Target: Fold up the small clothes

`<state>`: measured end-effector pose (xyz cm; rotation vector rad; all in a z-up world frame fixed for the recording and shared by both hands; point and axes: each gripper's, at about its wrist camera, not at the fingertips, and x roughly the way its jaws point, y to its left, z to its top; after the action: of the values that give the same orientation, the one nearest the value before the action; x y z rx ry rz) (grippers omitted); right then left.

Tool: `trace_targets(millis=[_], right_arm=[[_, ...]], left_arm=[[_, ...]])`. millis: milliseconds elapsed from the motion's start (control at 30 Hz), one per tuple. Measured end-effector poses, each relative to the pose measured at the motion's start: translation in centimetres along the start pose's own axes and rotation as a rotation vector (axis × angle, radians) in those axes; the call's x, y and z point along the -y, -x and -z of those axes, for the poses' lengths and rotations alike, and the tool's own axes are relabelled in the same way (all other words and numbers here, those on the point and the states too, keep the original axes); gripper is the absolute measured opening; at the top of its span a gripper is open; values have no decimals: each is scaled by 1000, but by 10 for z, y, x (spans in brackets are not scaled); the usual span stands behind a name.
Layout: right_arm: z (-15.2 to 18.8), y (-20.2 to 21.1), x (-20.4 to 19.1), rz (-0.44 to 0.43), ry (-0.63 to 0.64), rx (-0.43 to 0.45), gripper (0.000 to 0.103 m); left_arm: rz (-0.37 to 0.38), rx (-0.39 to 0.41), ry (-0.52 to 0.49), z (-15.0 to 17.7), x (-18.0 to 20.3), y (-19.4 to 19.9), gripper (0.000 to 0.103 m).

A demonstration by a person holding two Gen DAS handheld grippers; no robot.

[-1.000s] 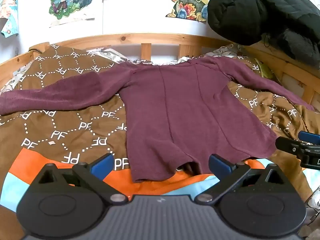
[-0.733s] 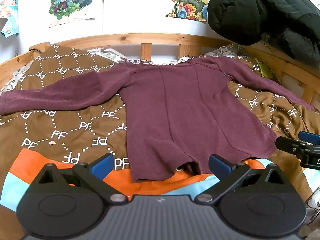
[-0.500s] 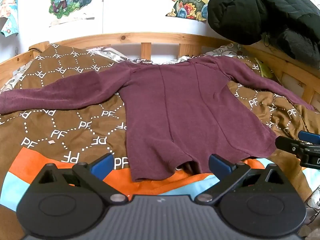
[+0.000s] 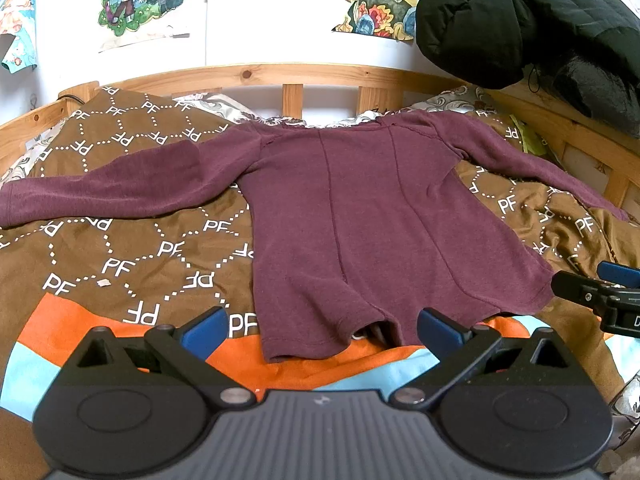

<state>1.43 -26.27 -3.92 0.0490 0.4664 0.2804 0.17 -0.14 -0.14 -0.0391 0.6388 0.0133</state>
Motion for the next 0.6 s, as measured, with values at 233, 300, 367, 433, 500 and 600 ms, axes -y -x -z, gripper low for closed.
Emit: trace_targets(millis=[233,300,367,433,500,600], right_arm=[[0,0,-1,1,0,-1,103],[0,0,-1,1,0,-1,103],[0,0,-1,2,0,-1,103],[0,0,-1,1,0,-1,103],[0,0,-1,2,0,-2,103],[-1,0,-1,2,0,-2,103]], left_arm=[[-1,2,-2,4,-1,-1,102],[-1,2,-2,4,-1,0,102],[-1,1,-1,4,-1,0,102],[-2,1,-2,4,0,-1,102],[-1,2,-2,4,-1,-1,102],[-1,1,-2,3,-1,-1,102]])
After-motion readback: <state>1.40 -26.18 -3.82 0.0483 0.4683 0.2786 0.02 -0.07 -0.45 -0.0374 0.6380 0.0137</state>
